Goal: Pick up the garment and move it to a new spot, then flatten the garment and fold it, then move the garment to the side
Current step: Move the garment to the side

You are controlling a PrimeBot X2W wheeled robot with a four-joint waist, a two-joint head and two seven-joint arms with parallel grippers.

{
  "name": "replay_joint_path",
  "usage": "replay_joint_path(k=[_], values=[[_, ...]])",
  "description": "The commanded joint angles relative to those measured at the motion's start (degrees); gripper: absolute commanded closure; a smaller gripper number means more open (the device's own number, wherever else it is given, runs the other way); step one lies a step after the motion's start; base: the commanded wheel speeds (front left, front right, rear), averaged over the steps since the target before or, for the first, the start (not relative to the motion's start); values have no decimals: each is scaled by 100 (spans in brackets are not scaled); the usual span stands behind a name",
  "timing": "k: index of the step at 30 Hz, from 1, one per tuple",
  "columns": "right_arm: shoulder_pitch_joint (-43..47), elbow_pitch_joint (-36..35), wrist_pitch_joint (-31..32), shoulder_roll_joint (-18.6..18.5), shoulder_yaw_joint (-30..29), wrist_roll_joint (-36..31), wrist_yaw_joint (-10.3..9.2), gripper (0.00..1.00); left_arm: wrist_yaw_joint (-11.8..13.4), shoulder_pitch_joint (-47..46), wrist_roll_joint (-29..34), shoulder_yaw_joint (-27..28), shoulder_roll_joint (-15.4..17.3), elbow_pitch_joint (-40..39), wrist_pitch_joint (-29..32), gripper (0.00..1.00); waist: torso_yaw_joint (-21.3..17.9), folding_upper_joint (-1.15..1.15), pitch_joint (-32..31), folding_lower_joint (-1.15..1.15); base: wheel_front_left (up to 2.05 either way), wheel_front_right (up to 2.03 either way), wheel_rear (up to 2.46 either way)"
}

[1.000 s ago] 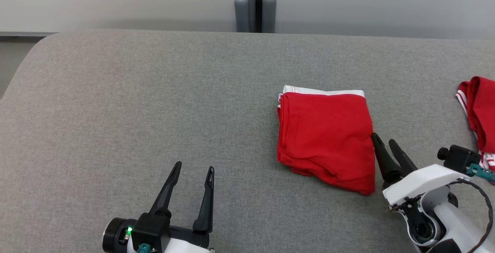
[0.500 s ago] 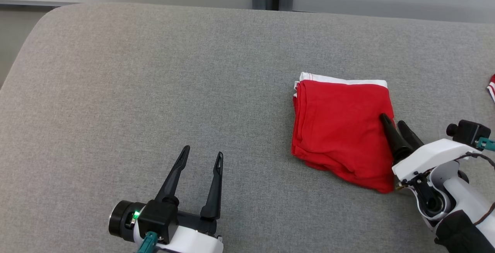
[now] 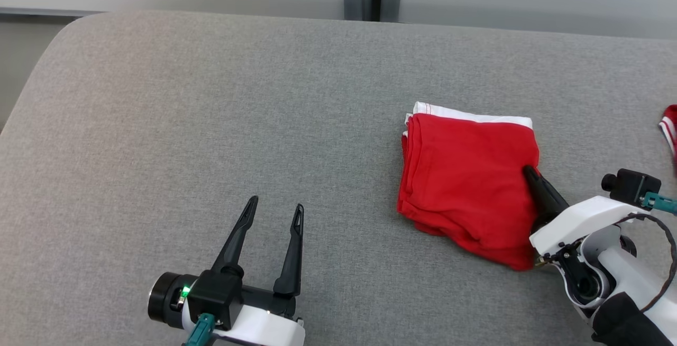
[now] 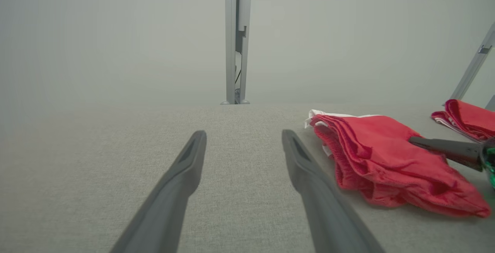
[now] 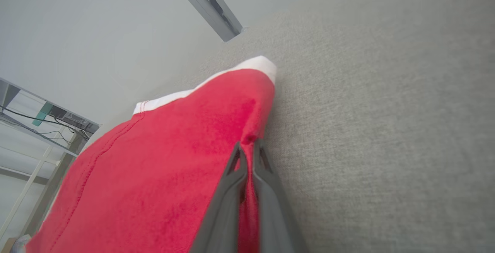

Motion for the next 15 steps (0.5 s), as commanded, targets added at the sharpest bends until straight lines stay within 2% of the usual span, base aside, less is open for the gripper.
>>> replay_joint_path(k=[1, 6, 15], values=[[112, 15, -66, -35, 13, -75, 10, 100, -5, 7, 3, 36, 22, -13, 1, 0, -68, 0, -62, 0, 0, 0, 0], [95, -184, -106, -72, -265, -526, 10, 100, -20, 69, 77, 80, 22, -53, 1, 0, -298, 0, -143, 0, 0, 0, 0], [550, -776, -105, 241, -1133, -1827, 10, 100, -125, 110, 236, 224, 22, -44, 1, 0, -1045, 0, -195, 0, 0, 0, 0]])
